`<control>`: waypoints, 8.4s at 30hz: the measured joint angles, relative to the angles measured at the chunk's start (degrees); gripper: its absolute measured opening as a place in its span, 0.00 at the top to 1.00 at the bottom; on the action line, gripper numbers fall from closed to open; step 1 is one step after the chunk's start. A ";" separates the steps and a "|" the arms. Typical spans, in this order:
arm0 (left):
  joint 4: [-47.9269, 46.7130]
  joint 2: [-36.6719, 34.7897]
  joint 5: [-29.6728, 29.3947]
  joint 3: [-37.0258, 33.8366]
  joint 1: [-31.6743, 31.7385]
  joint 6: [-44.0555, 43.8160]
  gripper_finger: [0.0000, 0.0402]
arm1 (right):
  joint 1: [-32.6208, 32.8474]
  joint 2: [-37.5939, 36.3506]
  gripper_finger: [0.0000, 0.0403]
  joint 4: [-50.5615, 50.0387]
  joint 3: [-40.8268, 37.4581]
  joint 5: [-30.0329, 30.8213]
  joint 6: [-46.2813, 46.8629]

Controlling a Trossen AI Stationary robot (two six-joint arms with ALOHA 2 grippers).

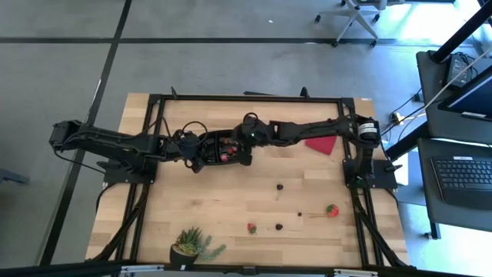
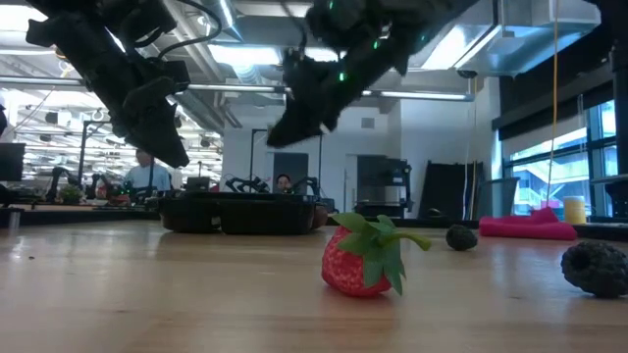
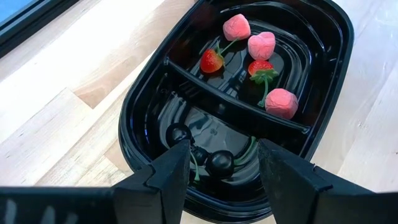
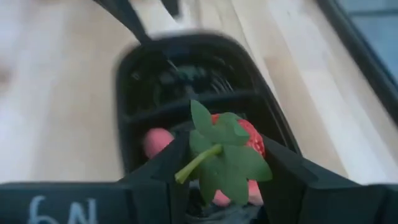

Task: Pick and placing Produce into tupperware
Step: Put the red strawberry into the black bin, then put the blackberry into the black bin, then put the red strawberry into the black bin

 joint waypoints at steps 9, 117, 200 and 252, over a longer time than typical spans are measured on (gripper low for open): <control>-0.02 0.00 0.00 0.00 -0.02 0.02 0.55 | -2.00 3.56 0.58 -0.75 -0.07 -0.15 5.18; -0.11 0.00 0.02 0.00 0.00 -0.11 0.55 | 18.21 -1.35 0.76 -39.52 -6.36 -5.60 17.90; 6.42 -36.82 -6.32 -4.71 -23.70 16.55 0.55 | 9.87 -8.44 0.62 -22.45 7.50 14.02 4.52; 7.32 -56.74 -7.46 -15.45 -26.97 25.36 0.55 | 31.72 -45.70 0.62 -49.76 -33.90 -14.45 63.27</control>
